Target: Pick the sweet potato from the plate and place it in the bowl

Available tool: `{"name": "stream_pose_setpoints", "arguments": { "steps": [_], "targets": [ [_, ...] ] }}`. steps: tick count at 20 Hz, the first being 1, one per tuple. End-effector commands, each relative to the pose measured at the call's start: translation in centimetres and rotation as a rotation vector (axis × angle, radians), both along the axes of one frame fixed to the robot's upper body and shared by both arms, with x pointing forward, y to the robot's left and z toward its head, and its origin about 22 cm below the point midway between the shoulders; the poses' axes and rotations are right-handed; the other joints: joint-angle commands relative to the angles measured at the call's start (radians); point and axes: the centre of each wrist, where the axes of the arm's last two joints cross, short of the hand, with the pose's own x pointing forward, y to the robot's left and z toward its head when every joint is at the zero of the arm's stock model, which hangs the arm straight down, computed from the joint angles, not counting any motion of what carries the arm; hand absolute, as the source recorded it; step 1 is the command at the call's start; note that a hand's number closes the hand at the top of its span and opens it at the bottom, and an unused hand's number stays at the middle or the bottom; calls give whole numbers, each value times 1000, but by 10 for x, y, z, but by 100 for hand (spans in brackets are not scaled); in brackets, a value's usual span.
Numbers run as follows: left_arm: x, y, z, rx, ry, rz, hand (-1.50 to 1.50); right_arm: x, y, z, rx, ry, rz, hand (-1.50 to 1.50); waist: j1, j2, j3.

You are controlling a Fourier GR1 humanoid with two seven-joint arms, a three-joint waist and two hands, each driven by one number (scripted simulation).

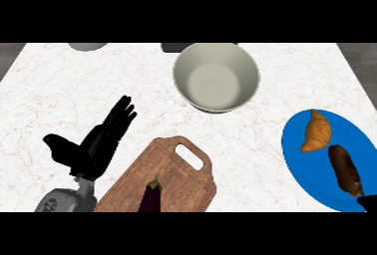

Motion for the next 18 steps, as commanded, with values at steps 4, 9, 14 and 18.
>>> {"name": "stream_pose_setpoints", "arguments": {
  "steps": [4,9,14,18],
  "targets": [
    [2,-8,-4,-1,-4,-59,0,20,66,27,-5,167,-223,-150,43,8,5],
    [0,-10,1,-2,4,-45,0,37,68,10,-2,238,-349,-150,38,5,7],
    [-1,-13,2,-15,18,-41,0,43,45,4,1,309,-404,-150,26,4,8],
    [2,-13,3,-5,-9,-32,0,48,49,-5,21,346,-432,-150,24,4,8]
  ]
}}
